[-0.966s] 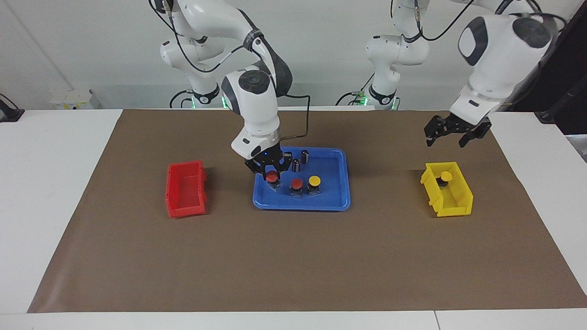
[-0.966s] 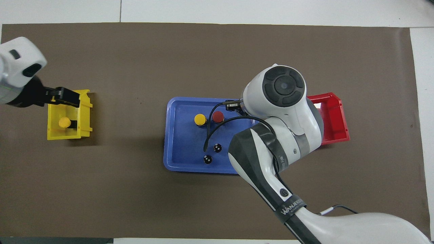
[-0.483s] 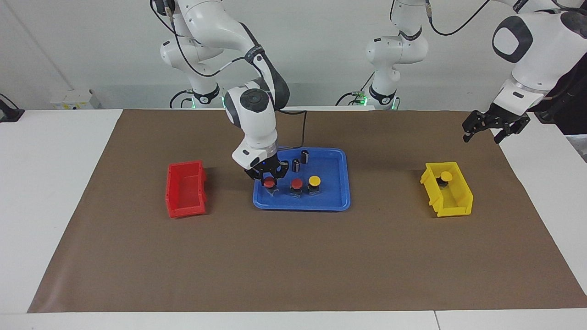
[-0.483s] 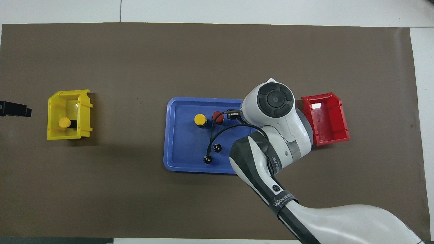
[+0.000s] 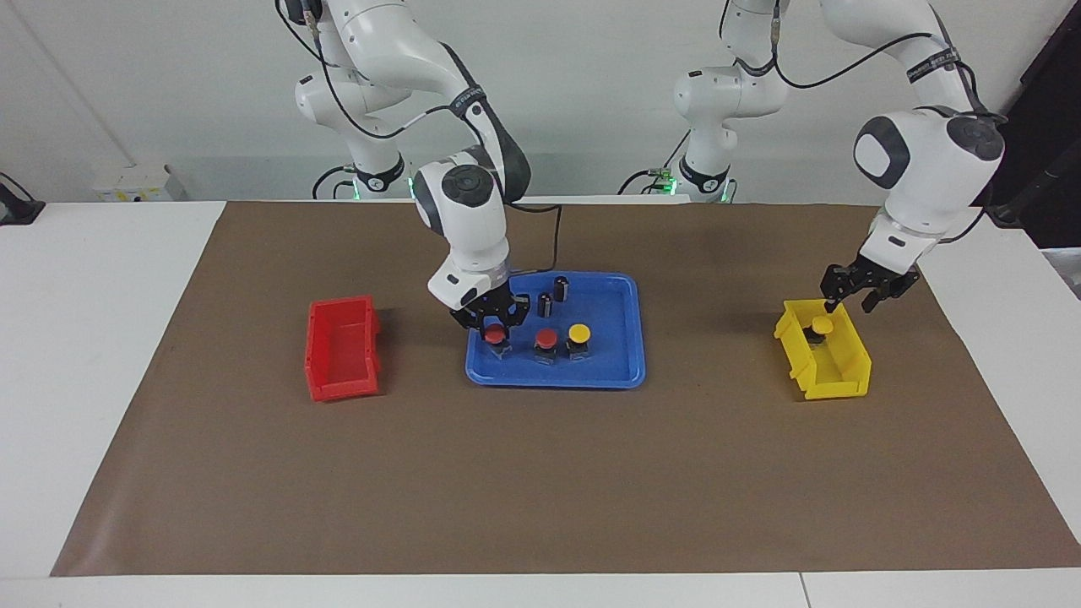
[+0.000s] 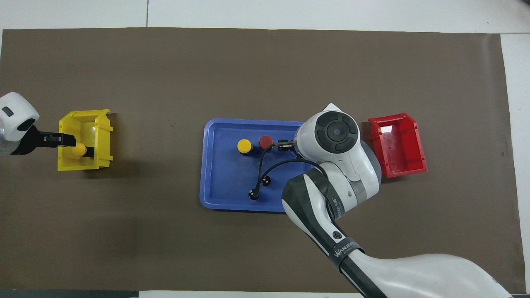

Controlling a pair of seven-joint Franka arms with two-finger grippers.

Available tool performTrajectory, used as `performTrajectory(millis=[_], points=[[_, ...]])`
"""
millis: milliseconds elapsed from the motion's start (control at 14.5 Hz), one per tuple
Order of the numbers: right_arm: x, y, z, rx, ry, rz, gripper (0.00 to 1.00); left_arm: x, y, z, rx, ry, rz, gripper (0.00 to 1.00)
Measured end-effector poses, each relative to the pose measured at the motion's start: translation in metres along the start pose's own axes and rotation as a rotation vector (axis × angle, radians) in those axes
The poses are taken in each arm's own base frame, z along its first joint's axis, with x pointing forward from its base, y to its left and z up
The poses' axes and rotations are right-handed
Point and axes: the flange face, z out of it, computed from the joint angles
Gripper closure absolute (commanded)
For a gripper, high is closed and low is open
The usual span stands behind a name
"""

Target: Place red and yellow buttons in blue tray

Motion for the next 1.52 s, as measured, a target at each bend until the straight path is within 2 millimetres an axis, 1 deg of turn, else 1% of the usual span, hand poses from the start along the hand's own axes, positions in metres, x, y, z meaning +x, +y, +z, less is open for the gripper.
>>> performTrajectory(millis=[138,207,276,345,414,552,621,759,828,897,966,1103,1172,1241,1310,1379,1448,1517], points=[[0.003,0.001,-0.005,0.002,0.007,0.003,0.00,0.002,0.002,0.012,0.000,-0.015,0.004,0.33],[0.008,0.004,-0.014,-0.002,0.005,0.010,0.00,0.003,0.004,0.017,0.000,-0.018,0.007,0.33],[0.016,0.010,-0.027,-0.010,-0.004,0.024,0.00,0.004,0.005,0.021,0.000,-0.018,0.010,0.33],[0.027,0.021,-0.048,-0.019,-0.017,0.048,0.00,0.004,0.005,0.025,0.001,-0.020,0.011,0.33],[0.040,0.038,-0.074,-0.028,-0.027,0.081,0.00,0.004,0.006,0.028,0.001,-0.021,0.011,0.33],[0.061,0.084,-0.132,-0.036,-0.033,0.158,0.00,0.001,0.006,0.035,0.001,-0.020,0.011,0.33],[0.065,0.111,-0.159,-0.039,-0.035,0.189,0.00,0.000,0.006,0.040,0.002,-0.016,0.011,0.33],[0.062,0.157,-0.196,-0.044,-0.048,0.210,0.00,-0.001,0.007,0.048,0.004,-0.014,0.011,0.35],[0.056,0.178,-0.213,-0.045,-0.053,0.216,0.00,-0.001,0.006,0.051,0.004,-0.014,0.011,0.52],[0.051,0.196,-0.227,-0.045,-0.055,0.222,0.00,-0.001,0.006,0.053,0.004,-0.017,0.011,0.89],[0.045,0.216,-0.239,-0.046,-0.062,0.221,0.00,-0.001,0.006,0.055,0.004,-0.020,0.009,0.99],[0.036,0.253,-0.259,-0.047,-0.089,0.186,0.00,-0.002,0.004,0.058,0.004,-0.026,0.004,0.99],[0.032,0.270,-0.273,-0.047,-0.103,0.172,0.00,-0.001,0.004,0.057,0.004,-0.024,0.003,0.99],[0.029,0.288,-0.289,-0.045,-0.107,0.165,0.00,0.002,0.003,0.053,0.005,-0.022,0.002,0.99],[0.027,0.302,-0.302,-0.043,-0.104,0.155,0.00,0.008,0.003,0.044,0.004,-0.026,0.003,0.99],[0.025,0.311,-0.307,-0.042,-0.100,0.145,0.00,0.019,0.002,0.025,0.002,-0.041,0.005,0.99],[0.025,0.316,-0.304,-0.041,-0.104,0.142,0.00,0.033,0.002,-0.001,-0.001,-0.059,0.009,0.99],[0.026,0.316,-0.298,-0.041,-0.114,0.137,0.00,0.048,0.006,-0.033,-0.002,-0.073,0.020,0.99]])
